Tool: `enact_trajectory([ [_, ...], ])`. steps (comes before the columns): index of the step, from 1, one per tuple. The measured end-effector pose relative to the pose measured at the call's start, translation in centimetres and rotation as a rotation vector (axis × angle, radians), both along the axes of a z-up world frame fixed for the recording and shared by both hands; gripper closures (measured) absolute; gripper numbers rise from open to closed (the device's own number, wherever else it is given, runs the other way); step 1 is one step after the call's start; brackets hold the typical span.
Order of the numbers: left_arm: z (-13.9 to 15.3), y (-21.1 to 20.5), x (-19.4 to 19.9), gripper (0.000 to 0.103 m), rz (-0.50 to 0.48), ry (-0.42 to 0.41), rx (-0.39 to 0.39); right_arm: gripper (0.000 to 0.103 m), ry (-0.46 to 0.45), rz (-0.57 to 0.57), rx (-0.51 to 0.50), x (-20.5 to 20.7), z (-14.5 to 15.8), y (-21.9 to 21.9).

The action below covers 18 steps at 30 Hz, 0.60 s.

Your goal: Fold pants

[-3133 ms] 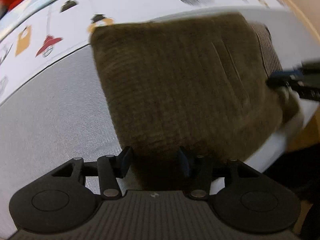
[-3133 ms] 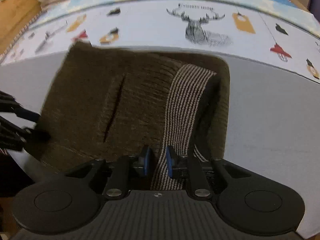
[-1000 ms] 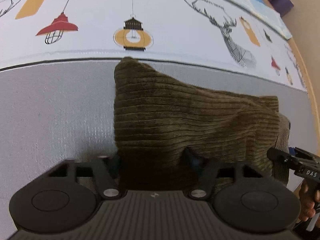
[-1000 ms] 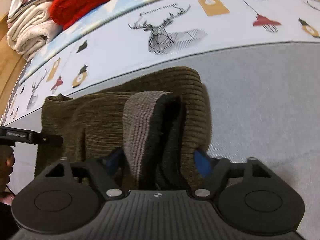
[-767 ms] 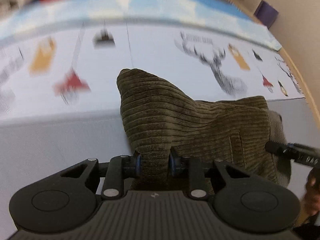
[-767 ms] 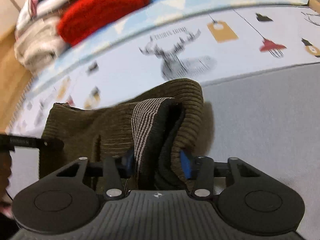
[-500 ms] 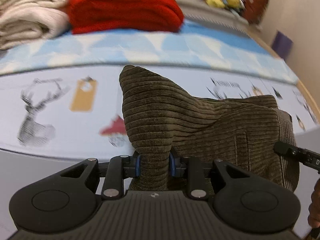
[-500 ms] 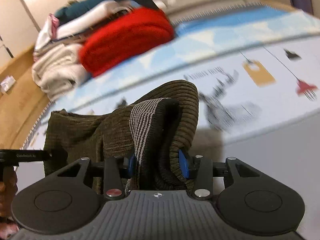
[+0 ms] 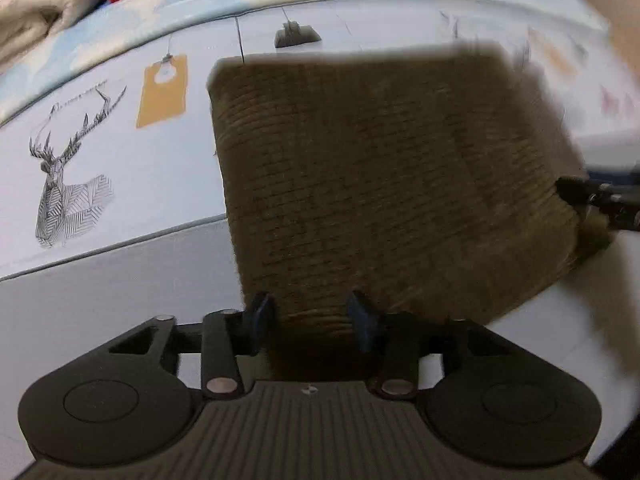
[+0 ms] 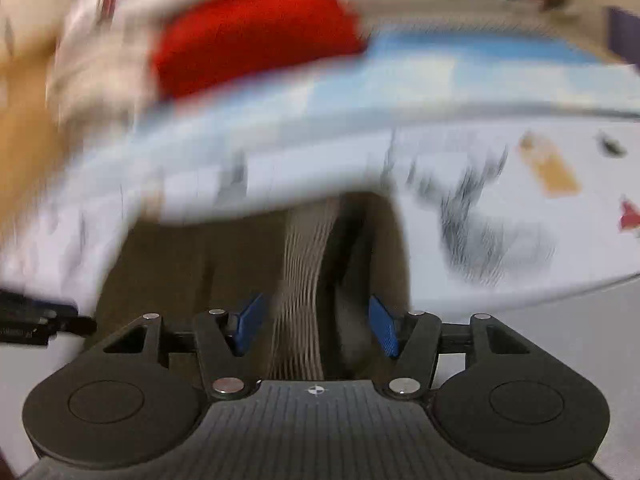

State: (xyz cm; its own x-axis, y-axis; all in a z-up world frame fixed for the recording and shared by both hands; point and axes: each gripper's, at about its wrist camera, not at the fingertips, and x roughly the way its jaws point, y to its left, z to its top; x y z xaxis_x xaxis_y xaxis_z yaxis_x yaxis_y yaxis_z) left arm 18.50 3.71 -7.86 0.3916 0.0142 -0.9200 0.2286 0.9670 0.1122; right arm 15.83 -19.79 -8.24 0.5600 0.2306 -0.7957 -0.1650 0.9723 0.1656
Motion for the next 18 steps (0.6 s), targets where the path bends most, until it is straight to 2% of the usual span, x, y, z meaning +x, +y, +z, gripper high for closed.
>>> enact_trajectory([
  [1,0.6,-0.5,-0.2,0.038,-0.006,-0.039,0.040,0.032,0.005,-0.009,-0.018,-0.3,-0.2,-0.1],
  [3,2.4,-0.8,-0.8,0.037,0.020,-0.105,0.049,0.033,-0.033,-0.056,0.013,-0.8,1.2,-0.8],
  [4,3.7,-0.8,-1.4,0.030,0.039,-0.163,0.030,0.034,-0.072,-0.088,0.022,-1.5,2.4,-1.2],
  [5,5.1,-0.7,-2.4,0.018,0.058,-0.233,0.007,0.033,-0.119,-0.108,0.026,-2.5,3.5,-1.4],
  [6,6.4,-0.5,-3.6,0.014,0.071,-0.297,-0.014,0.032,-0.172,-0.123,0.027,-3.6,4.7,-1.5],
  [7,7.7,-0.5,-4.6,0.014,0.077,-0.347,-0.024,0.027,-0.214,-0.135,0.023,-4.6,5.8,-1.7],
  [10,11.2,-1.2,-7.5,0.014,0.108,-0.458,0.012,0.015,-0.346,-0.175,-0.001,-8.4,9.4,-1.6],
  [12,13.3,-1.3,-10.3,0.013,0.106,-0.525,-0.008,0.009,-0.418,-0.186,-0.001,-10.9,11.3,-1.6],
  [14,14.8,-1.5,-13.1,0.000,0.115,-0.564,-0.039,0.005,-0.481,-0.187,0.003,-13.3,12.4,-1.4],
  [18,15.5,-2.1,-17.3,0.000,0.155,-0.513,-0.151,0.001,-0.532,-0.177,-0.007,-18.0,12.7,-0.8],
])
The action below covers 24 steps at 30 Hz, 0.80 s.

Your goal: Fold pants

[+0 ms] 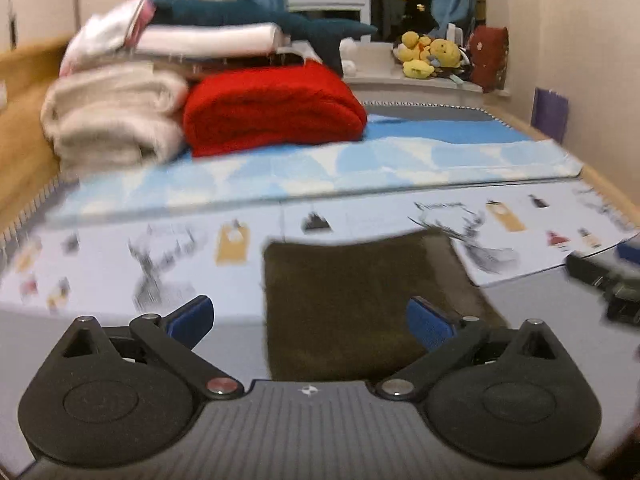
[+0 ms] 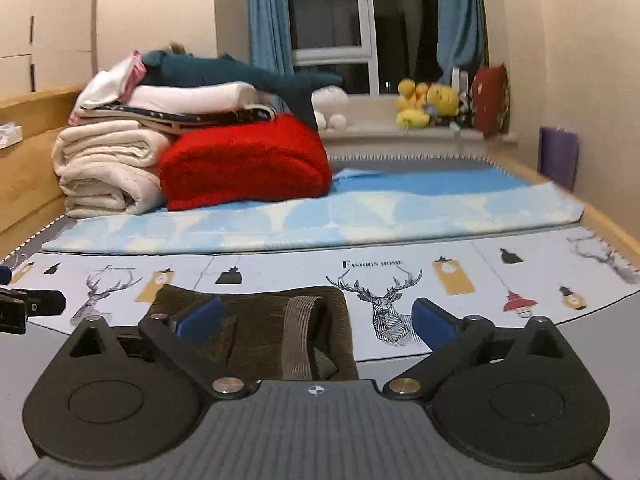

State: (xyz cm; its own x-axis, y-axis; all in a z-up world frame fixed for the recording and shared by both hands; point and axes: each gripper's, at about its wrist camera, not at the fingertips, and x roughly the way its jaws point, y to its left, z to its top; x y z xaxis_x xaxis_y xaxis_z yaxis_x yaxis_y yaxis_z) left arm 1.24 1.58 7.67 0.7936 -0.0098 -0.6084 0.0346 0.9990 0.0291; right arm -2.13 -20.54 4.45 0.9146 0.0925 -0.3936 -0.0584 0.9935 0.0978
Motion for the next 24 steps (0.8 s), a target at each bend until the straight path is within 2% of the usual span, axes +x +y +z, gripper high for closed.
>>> enact_trajectory([
  [2,-0.8,-0.2,-1.7,0.000,0.040,0.043,-0.055,0.001,0.024,0.005,0.009,-1.5,-0.4,0.3],
  [5,-1.8,-0.4,-2.5,0.000,0.040,0.125,-0.081,0.001,0.038,-0.003,0.056,-3.0,-0.2,0.7],
  [9,-2.4,-0.3,-2.0,0.000,0.073,0.126,-0.030,0.001,0.064,-0.006,0.024,-3.1,-0.6,1.4],
  [14,-3.6,0.6,-1.1,0.000,0.106,0.182,-0.090,0.001,0.109,-0.012,0.052,-2.6,-1.1,1.1],
  [18,-4.0,0.5,-0.7,0.000,0.106,0.196,-0.087,0.001,0.147,-0.029,0.049,-1.8,-1.8,1.0],
  [24,-4.5,-0.1,-0.3,0.000,0.091,0.210,-0.062,0.001,0.136,-0.010,0.018,-1.7,-1.7,1.4],
])
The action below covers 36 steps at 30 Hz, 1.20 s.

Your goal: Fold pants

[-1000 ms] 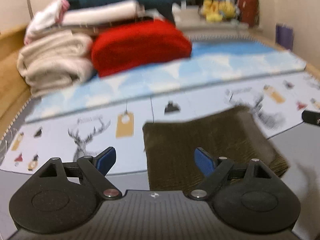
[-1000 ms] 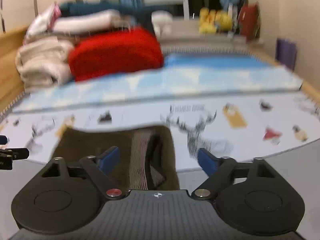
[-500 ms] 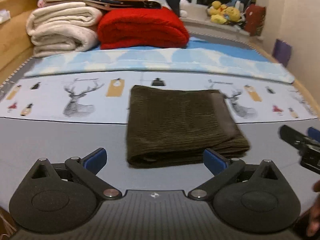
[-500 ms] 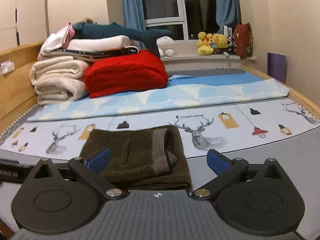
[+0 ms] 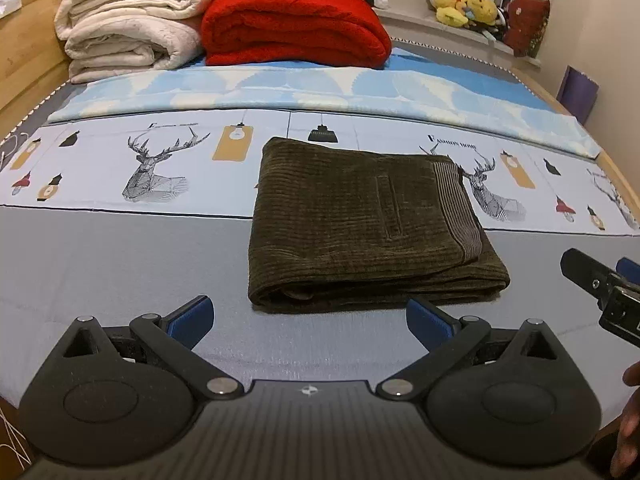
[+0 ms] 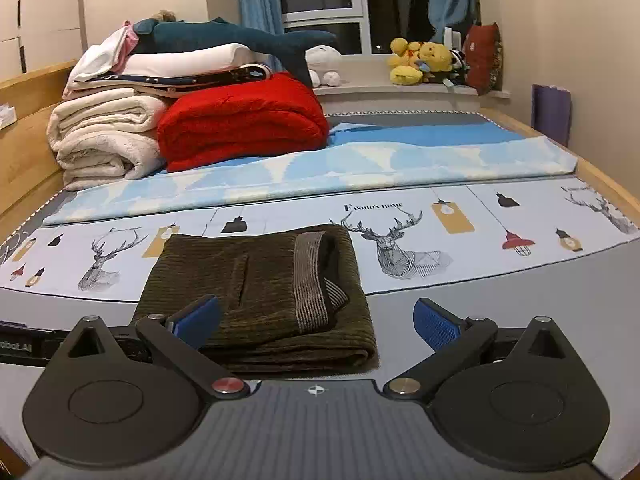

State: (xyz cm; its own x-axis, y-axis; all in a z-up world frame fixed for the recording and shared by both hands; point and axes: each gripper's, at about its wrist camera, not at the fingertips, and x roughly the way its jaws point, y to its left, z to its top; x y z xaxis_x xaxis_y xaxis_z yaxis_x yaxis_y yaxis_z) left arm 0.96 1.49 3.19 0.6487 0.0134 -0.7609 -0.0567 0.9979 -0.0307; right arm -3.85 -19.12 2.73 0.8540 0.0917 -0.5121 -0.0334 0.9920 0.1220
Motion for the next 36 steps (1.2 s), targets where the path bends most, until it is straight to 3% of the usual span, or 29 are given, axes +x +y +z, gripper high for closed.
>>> enact_trajectory([
  [36,-0.5,-1.4,0.2,0.000,-0.036,0.006,0.013,0.001,0.026,0.050,-0.022,0.4,-0.2,0.3],
])
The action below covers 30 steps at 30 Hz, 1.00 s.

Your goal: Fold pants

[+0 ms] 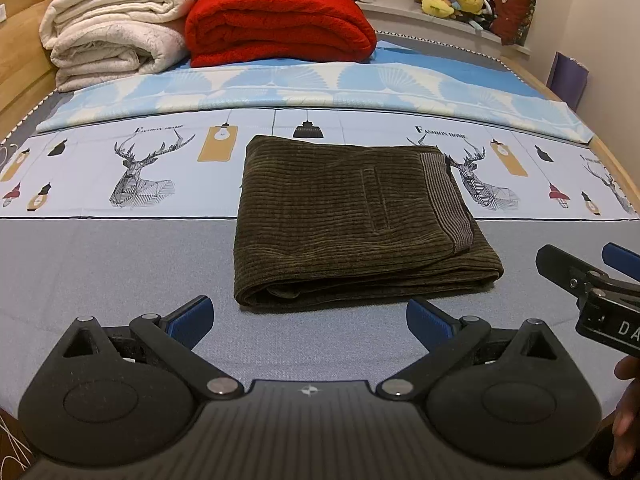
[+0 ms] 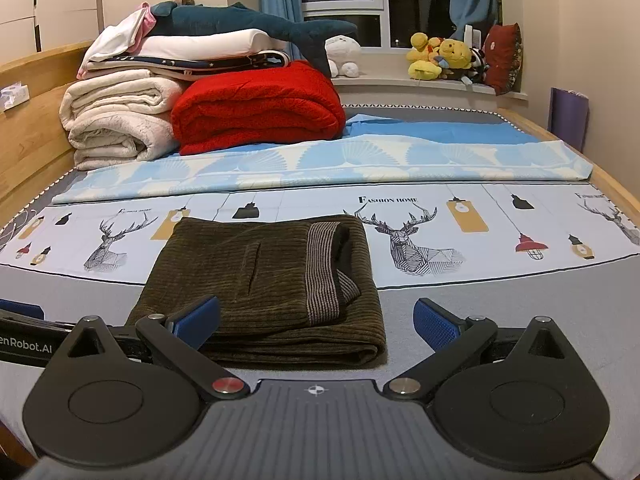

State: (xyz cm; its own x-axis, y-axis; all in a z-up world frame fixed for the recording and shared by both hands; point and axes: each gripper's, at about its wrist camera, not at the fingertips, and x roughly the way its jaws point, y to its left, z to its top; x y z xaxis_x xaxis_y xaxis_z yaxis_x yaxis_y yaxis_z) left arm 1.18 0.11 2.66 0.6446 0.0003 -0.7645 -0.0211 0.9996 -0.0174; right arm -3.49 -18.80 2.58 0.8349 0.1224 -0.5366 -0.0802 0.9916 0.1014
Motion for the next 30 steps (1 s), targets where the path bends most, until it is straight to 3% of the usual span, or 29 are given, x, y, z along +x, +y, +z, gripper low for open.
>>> enact_trajectory([
  [30,-0.17,-0.17,-0.05,0.000,-0.023,-0.002,0.008,0.001,0.006,0.010,-0.006,-0.08,-0.51,0.21],
])
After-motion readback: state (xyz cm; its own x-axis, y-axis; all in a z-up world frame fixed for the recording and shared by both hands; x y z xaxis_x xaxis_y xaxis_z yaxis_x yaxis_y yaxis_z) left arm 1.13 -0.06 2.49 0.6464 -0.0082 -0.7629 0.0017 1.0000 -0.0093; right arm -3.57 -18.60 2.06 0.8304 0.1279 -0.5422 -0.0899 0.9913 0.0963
